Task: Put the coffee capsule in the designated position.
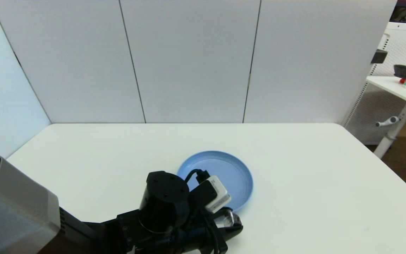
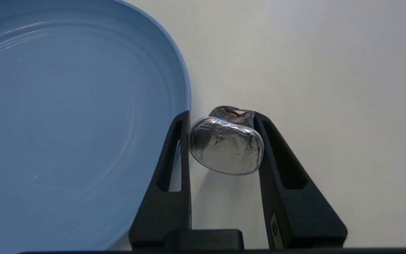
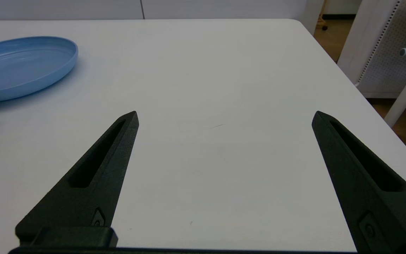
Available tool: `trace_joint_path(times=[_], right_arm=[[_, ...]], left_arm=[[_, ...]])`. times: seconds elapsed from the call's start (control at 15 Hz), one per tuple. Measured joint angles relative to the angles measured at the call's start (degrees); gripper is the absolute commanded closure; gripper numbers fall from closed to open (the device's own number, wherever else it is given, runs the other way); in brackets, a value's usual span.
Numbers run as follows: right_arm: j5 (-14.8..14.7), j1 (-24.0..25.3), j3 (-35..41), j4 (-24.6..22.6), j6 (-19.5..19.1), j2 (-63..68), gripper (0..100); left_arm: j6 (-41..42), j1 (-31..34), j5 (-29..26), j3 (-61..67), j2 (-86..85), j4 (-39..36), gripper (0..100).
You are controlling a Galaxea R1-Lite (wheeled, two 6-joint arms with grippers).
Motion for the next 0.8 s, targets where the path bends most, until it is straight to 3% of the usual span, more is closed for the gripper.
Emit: trace_joint_path(times=[0.4,0.47,0.8], right_arm=[[0.0,0.0,0.0,0.0,0.0,0.0,0],[0.0,0.0,0.0,0.0,0.0,0.0,0],[0.0,0.0,0.0,0.0,0.1,0.0,0]], left_arm=[[-0.7,0.1,0.4,0.8,-0.6,0.1,100],[-0.7,0.1,0.9,1.0,-0.7,0.1,0],[-0.7,0.2,2.1,1.3,-1.1,-0.1,0]])
